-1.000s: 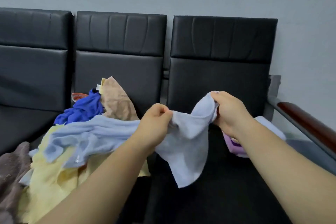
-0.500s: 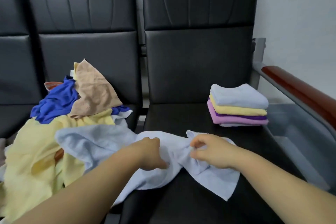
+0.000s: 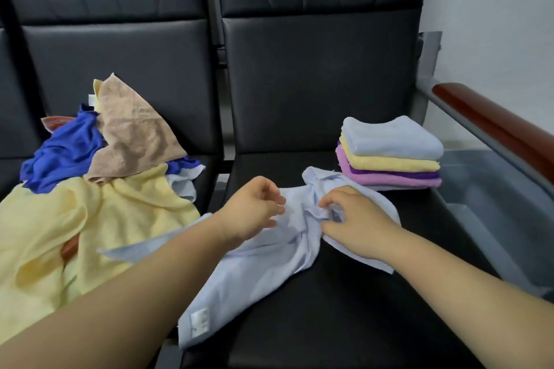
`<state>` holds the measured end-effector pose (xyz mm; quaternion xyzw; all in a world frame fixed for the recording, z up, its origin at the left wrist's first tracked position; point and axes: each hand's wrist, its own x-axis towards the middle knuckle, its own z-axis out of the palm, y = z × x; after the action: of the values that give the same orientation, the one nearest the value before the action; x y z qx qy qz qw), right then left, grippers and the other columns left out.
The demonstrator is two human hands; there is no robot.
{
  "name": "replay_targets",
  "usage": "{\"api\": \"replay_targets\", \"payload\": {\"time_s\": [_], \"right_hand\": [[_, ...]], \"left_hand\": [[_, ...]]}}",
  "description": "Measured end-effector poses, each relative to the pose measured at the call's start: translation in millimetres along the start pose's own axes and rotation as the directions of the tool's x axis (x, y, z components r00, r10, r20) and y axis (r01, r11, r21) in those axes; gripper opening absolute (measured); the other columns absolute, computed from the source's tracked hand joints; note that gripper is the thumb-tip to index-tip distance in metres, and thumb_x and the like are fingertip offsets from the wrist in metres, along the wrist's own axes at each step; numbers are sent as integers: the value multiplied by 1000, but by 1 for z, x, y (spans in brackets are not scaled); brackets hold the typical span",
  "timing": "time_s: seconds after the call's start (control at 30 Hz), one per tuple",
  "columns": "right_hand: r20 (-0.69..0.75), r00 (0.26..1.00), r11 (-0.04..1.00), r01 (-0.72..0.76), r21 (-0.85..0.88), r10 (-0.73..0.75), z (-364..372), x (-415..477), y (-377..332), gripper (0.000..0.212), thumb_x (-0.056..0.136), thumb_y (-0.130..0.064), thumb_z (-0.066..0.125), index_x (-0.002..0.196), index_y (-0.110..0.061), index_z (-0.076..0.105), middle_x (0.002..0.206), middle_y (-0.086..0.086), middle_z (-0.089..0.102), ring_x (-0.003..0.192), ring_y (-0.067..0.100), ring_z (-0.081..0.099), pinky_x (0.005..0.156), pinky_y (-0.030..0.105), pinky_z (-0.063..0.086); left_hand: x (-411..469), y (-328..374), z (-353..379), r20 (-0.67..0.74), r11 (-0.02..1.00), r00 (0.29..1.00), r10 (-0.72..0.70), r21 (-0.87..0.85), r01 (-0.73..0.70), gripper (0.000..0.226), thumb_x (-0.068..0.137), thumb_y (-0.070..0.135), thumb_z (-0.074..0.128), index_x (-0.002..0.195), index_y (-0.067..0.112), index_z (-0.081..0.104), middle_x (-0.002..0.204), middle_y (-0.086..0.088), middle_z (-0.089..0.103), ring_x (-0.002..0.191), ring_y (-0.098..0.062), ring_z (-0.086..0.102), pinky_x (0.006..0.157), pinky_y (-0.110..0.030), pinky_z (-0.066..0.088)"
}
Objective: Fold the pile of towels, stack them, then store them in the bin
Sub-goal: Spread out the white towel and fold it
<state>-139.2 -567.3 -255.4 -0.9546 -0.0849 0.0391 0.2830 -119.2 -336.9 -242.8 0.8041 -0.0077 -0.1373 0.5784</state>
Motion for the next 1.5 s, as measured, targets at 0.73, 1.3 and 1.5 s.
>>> {"api": "replay_targets", "payload": {"time_s": [0.73, 1.3, 1.5], "right_hand": [[192, 967, 971, 195, -135, -168, 39, -36, -34, 26, 94, -47, 60, 116, -34, 68, 122, -18, 58, 117, 6, 51, 104, 31, 44], [229, 961, 956, 206, -211, -157, 35, -48, -29, 43, 90, -64, 60, 122, -35, 64, 129, -20, 52, 125, 5, 43, 107, 31, 41], [321, 937, 940, 229, -255, -141, 33, -44, -24, 22, 99, -47, 58, 98, -27, 66, 105, -14, 55, 97, 9, 54, 87, 33, 51]], "left_hand": [[-25, -26, -29, 256, 868, 959, 126, 439, -231, 13, 80, 20, 62, 90, 27, 66, 87, 7, 68, 77, -6, 58, 76, -26, 50], [-24, -47, -28, 194, 482, 968, 161, 840, -249, 46, 90, 45, 62, 134, 42, 51, 133, 9, 43, 128, -19, 38, 107, -41, 41], [-38, -28, -21, 348, 788, 923, 165, 516, -335, 9, 91, 30, 71, 90, 24, 64, 81, 16, 61, 73, 2, 54, 71, -18, 47]]}}
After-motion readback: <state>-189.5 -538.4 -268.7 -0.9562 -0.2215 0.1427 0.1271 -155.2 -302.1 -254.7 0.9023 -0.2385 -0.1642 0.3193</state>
